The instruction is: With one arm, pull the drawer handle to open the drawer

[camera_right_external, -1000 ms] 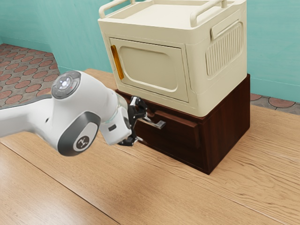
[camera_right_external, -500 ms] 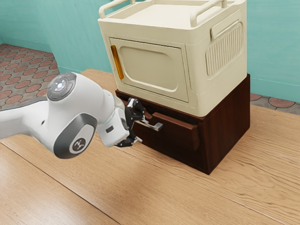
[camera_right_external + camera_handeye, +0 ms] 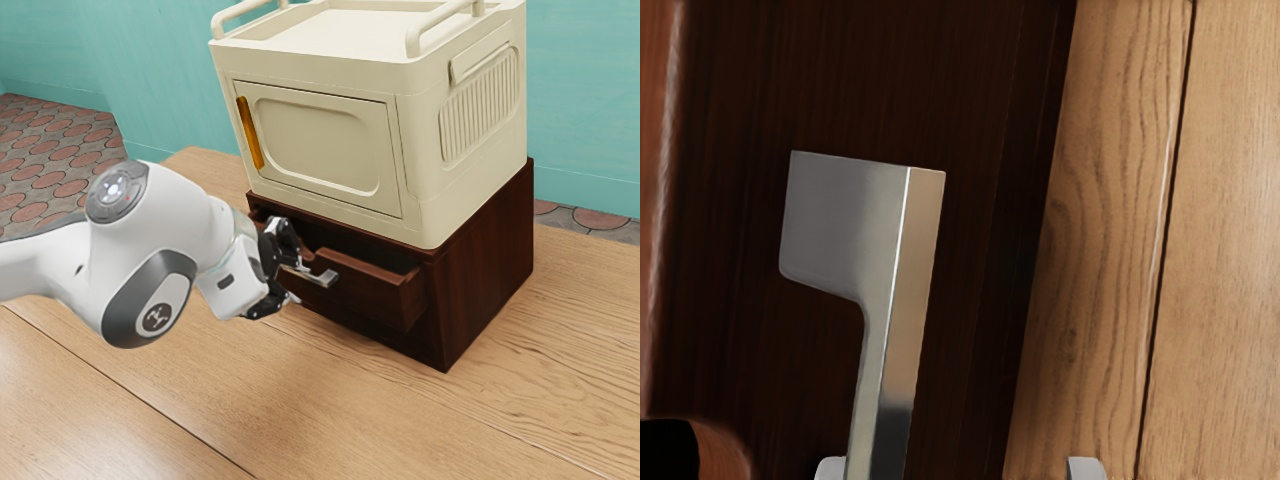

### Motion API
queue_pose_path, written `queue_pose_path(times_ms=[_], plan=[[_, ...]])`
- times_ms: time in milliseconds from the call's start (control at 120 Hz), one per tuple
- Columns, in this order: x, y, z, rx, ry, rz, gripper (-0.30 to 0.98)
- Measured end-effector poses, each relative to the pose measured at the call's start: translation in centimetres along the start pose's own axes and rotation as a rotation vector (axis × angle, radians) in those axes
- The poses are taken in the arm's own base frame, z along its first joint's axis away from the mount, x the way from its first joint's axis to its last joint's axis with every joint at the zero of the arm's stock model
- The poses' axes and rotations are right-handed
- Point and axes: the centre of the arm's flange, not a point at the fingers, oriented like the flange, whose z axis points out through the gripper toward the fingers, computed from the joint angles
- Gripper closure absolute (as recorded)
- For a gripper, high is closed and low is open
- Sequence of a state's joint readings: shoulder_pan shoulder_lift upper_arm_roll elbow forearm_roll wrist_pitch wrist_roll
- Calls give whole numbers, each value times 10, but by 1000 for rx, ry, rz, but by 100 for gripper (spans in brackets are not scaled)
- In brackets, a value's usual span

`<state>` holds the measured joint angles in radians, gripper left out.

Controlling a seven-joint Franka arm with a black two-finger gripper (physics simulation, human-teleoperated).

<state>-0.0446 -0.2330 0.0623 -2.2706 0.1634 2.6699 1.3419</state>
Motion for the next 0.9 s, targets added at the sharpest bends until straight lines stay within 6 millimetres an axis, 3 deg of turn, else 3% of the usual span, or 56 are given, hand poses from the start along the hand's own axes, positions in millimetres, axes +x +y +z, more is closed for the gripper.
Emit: queue_pose_path(times_ms=[342,900], plan=[[-3,23,-16,4,4,-21,72],[-11,44,-30,2,-3,-49,77]])
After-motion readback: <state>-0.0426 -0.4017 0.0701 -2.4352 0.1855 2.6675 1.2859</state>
